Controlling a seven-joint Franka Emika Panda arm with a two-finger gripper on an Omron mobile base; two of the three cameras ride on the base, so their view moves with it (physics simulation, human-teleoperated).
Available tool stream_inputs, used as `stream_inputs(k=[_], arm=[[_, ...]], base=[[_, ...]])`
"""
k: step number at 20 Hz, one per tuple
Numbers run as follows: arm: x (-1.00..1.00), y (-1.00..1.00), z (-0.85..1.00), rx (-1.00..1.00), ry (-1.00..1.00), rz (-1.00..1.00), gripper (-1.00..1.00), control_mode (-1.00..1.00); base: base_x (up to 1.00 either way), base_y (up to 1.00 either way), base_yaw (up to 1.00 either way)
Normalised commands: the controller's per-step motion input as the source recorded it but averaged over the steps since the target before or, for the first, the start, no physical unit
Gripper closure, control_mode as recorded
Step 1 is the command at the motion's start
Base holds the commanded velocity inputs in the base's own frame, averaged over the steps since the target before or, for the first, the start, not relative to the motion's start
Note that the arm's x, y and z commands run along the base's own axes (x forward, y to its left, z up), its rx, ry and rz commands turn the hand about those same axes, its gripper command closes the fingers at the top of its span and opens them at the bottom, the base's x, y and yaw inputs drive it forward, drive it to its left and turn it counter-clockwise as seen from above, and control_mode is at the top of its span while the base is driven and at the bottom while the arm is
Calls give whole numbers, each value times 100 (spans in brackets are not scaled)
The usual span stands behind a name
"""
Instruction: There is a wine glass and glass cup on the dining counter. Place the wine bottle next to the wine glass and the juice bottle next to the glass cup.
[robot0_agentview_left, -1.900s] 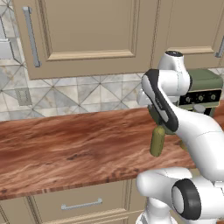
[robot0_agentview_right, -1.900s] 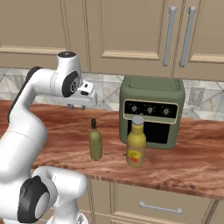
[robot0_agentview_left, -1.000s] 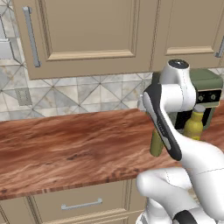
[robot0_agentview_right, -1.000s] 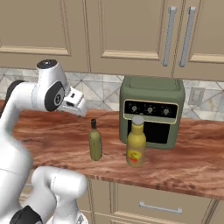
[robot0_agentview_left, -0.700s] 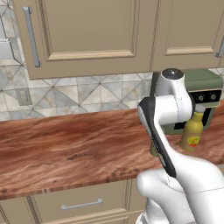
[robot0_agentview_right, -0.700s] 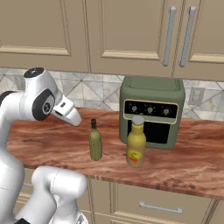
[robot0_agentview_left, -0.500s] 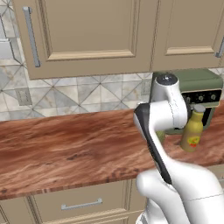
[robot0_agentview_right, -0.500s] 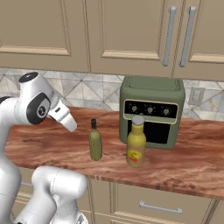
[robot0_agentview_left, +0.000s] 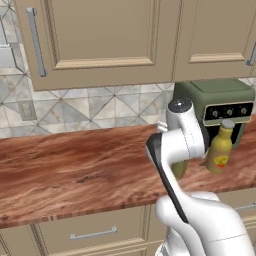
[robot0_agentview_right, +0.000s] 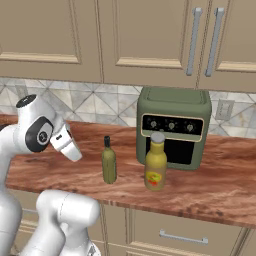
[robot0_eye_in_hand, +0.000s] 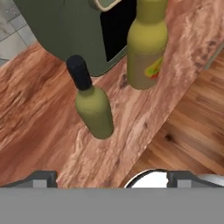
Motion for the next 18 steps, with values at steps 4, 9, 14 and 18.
stream_inputs(k=[4,9,14,18], arm=[[1,0,-32,-9,-18,-13,-100,-100],[15,-2,-32,-13,-11,-7,-100,-100],[25,-6,-16,-8,0,-2,-100,-100],[22,-21,-2,0,0,0,-100,-100]], base=[[0,0,0],[0,0,0],[0,0,0],[0,0,0]])
